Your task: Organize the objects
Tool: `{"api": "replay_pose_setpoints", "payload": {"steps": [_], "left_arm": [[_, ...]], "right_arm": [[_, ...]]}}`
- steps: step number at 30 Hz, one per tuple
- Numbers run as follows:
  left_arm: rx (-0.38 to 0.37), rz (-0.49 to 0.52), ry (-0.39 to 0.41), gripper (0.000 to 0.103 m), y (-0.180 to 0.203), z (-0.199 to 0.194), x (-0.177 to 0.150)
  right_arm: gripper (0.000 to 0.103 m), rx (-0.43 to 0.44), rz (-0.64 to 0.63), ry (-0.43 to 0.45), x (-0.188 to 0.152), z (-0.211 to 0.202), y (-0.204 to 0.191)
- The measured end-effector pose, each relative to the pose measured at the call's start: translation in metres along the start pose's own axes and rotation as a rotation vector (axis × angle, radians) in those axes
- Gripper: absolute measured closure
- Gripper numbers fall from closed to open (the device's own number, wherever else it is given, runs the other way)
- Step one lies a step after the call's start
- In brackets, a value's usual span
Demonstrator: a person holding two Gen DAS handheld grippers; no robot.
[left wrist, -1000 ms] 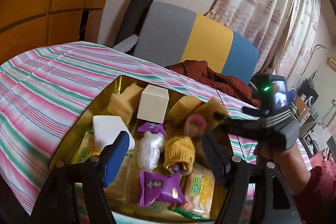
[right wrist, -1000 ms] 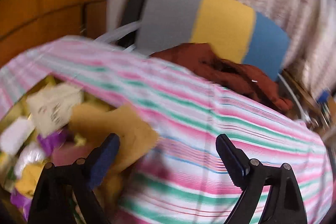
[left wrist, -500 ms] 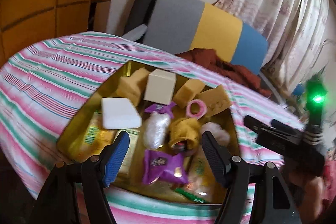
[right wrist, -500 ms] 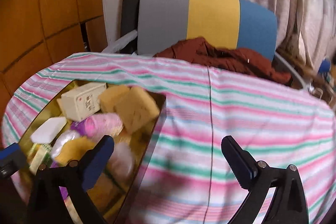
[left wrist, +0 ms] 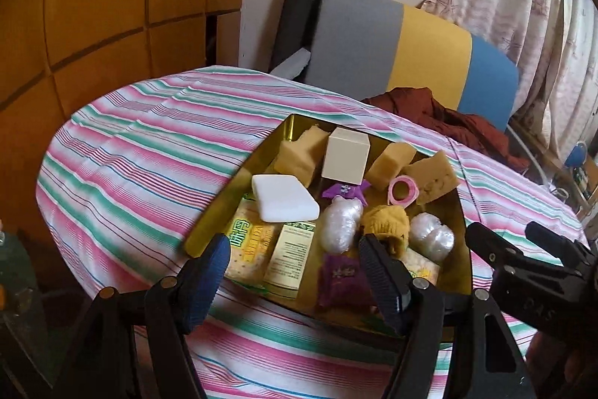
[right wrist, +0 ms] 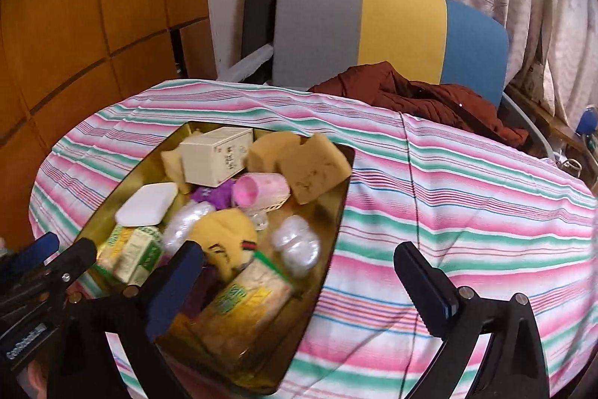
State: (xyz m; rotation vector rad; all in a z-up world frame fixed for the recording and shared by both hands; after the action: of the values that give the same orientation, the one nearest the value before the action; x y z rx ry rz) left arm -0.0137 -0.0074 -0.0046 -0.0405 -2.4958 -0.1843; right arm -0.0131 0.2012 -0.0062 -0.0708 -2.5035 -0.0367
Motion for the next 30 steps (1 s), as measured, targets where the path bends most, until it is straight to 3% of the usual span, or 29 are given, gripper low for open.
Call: {"api": "replay_pose_setpoints", "payload": {"steps": [12, 23, 30], "left_arm": [[0.038, -0.02, -0.028, 0.031, 0.001, -0.004, 0.005], [0.127, -0.004, -0.009, 0.031, 0.003, -0.011, 0.008], [0.139, 0.015, -0.019, 0.031, 0.005, -0.01, 0.008]], "right_arm": [[0.0, -0.104, 0.081, -0.068, -0.005, -0.006, -0.001], [0.0, -0.069, 0.1, -0.052, -0.007, -0.013, -0.003], [0.0, -0.084, 0.111, -0.038, -0.006, -0.015, -0.001]]}}
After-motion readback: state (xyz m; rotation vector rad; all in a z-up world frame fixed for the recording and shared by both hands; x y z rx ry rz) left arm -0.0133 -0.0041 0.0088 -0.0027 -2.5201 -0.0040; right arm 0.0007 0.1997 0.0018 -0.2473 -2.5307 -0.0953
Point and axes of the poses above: each gripper's, at about its wrist camera, not at the fingertips, and z roughly the way its jaws point, y to its right, x to its top, the point moved 1 cm from there along z, roughly the way its jaws point, and after that the axes turned 9 degrees about -y, right-handed, at the moved point
